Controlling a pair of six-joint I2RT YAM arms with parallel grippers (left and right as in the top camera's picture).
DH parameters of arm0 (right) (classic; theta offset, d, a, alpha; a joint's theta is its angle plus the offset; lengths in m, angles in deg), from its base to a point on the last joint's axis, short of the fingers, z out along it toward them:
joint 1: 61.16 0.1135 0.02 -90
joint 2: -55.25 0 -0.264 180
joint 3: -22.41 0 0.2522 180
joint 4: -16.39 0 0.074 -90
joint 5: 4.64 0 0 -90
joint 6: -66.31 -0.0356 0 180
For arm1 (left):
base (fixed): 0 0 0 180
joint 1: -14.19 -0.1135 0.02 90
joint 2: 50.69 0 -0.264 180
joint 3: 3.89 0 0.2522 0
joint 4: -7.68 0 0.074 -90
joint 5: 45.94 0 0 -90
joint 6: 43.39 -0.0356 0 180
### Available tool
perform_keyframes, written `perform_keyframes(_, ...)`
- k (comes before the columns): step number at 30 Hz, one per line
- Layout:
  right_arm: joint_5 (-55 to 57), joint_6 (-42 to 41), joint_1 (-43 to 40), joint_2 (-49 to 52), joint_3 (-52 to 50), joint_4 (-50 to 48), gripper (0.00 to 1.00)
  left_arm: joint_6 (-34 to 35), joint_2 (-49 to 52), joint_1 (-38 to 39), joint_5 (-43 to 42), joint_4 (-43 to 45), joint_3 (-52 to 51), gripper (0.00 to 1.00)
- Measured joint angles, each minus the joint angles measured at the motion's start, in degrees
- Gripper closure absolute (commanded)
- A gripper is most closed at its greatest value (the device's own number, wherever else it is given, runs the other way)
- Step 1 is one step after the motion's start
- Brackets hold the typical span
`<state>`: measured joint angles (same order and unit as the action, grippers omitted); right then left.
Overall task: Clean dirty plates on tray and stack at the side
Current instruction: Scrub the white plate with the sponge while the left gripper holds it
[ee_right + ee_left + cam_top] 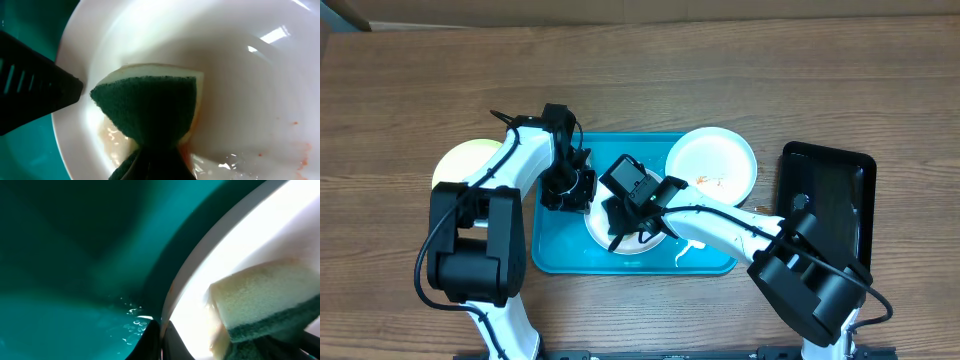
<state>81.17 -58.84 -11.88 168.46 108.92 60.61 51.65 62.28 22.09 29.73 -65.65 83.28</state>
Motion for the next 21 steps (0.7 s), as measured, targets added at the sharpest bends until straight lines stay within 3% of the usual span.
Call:
perform_keyframes(9,5.35,-0.22,-0.94,-0.17,1.92,7.72,0.96,0.02,0.00,0.37,-0.61,0.15,0.00,0.96)
perform_keyframes(21,8.48,1.81,-9.09,-1.20,1.97,12.52,0.96,0.02,0.00,0.66,-1.36,0.37,0.00,0.96)
